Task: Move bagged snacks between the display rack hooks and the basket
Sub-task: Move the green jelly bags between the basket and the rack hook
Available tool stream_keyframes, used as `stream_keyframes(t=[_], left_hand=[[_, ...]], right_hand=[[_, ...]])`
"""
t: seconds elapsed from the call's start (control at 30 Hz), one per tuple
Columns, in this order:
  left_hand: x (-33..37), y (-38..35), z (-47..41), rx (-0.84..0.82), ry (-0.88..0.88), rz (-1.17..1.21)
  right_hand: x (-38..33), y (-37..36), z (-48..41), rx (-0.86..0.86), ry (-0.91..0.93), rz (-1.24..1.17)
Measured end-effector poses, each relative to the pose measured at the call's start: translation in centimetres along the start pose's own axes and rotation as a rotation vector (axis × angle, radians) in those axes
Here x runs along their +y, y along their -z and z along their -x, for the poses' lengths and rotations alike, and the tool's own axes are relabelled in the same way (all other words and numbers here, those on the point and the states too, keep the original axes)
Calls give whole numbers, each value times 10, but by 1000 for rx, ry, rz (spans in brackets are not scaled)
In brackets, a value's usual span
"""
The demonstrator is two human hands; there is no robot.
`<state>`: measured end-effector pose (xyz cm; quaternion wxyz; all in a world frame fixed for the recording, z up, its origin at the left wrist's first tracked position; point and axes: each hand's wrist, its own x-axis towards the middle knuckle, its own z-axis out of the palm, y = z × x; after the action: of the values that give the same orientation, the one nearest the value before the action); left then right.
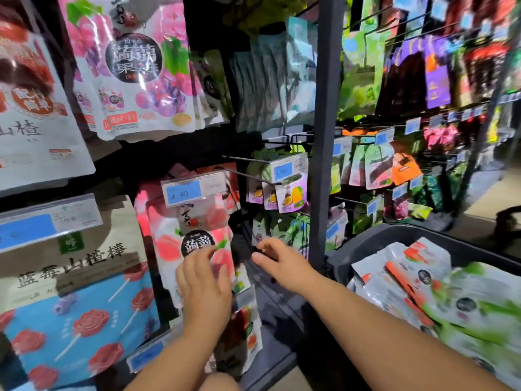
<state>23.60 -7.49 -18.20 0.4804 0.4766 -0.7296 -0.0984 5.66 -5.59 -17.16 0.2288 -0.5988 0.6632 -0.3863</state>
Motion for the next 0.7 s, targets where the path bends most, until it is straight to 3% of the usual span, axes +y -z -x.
stream_keyframes(t=[0.07,0.2,0.4,0.47,0.57,0.7], left_hand=[[14,-17,-6,-110,-129,-24],[60,-73,9,-482,-225,18],[128,-142,65,-836,-492,128],[142,-160,80,-874,-586,112],[147,-175,91,-795,-773,-77],[144,-180,93,-741,-836,-87]], right_hand=[[11,22,15,59,-13,0],[55,79,60,192,-100,84],[122,173,145,278,-343,282],[144,198,172,248,-429,389],[168,223,202,144,-537,541],[189,232,218,87,-579,589]])
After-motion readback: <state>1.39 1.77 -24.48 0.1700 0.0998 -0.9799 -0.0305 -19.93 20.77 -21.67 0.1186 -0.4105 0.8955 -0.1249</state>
